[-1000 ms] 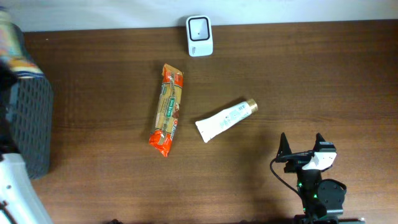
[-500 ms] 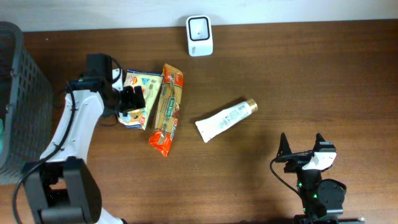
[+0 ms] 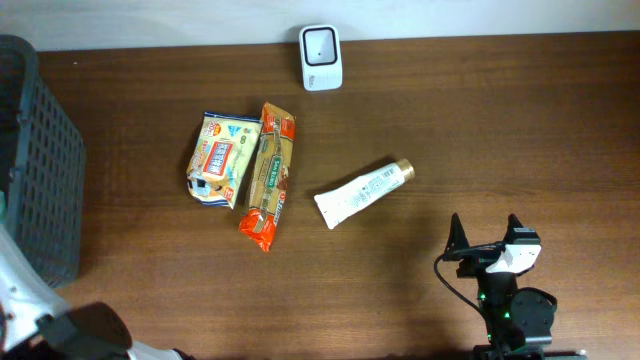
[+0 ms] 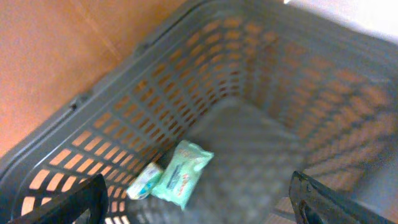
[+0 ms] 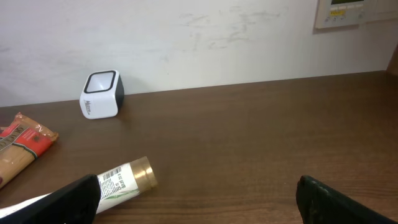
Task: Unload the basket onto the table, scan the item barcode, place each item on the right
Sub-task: 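Take the light green wipes pack from the basket and place it on the table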
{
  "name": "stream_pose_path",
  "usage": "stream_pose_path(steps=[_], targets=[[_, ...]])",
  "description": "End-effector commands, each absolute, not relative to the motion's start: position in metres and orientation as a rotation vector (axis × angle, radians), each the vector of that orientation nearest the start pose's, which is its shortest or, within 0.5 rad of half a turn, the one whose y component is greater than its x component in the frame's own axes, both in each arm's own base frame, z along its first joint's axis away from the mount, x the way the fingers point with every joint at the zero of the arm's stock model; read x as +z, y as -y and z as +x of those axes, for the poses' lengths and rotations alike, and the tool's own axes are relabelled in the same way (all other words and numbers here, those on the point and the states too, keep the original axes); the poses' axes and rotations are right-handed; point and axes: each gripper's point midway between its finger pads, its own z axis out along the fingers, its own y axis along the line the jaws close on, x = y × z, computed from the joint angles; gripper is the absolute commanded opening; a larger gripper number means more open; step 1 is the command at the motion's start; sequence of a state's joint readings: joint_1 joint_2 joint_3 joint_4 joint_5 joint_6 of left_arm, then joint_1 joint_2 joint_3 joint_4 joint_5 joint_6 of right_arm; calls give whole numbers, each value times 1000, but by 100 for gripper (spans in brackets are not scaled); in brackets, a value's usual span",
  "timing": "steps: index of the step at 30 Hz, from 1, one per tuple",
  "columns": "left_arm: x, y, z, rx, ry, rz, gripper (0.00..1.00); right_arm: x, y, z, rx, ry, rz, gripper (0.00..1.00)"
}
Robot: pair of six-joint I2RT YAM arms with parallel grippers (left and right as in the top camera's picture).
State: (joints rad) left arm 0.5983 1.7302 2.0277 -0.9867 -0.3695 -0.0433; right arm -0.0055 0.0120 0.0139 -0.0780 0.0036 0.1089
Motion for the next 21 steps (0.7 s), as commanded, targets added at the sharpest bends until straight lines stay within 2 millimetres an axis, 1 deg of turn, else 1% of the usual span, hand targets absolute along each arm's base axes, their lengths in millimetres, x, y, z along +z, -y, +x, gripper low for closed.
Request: stream_pose_path(steps=[1,2,3,4,5,6,7,9,10,11,13,15,16,17,18,20,21], targets=[[297,-339,351,632,-2283,-882,88,155,2,246,75,-1650,101,99],[276,-349,348,629,-2342,-897,87,155,2,246,75,-1650,101,99],[261,-355,345,631,-2386,-901,86,155,2,246,75,-1650,101,99],[236,-367,340,624,-2443,-936,84,155,2,246,75,-1650,101,99],[217,-374,335,615,-2485,-964,84,155,2,246,75,-1650,101,99],[196,-380,332,609,-2548,-955,75,155,2,246,75,-1650,102,99],[173,-385,331,603,-2611,-942,72,155,2,246,75,-1650,101,99],[140,-393,326,595,-2688,-952,69,155,2,246,75,-1650,101,99],[118,-398,321,574,-2731,-979,68,155,2,246,75,-1650,101,99],[105,-400,318,562,-2756,-992,66,155,2,246,75,-1650,101,99],[72,-403,311,530,-2817,-1022,61,155,2,246,75,-1650,101,99],[48,-405,305,532,-2871,-1042,58,155,2,246,75,-1650,101,99],[37,-404,304,518,-2893,-1045,54,155,2,246,75,-1650,101,99],[30,-402,305,497,-2900,-1045,42,155,2,246,75,-1650,101,99],[27,-402,306,486,-2898,-1058,38,155,2,246,75,-1650,101,99],[23,-401,306,479,-2898,-1065,34,155,2,246,75,-1650,101,99],[23,-401,306,478,-2899,-1065,0,155,2,246,75,-1650,101,99]])
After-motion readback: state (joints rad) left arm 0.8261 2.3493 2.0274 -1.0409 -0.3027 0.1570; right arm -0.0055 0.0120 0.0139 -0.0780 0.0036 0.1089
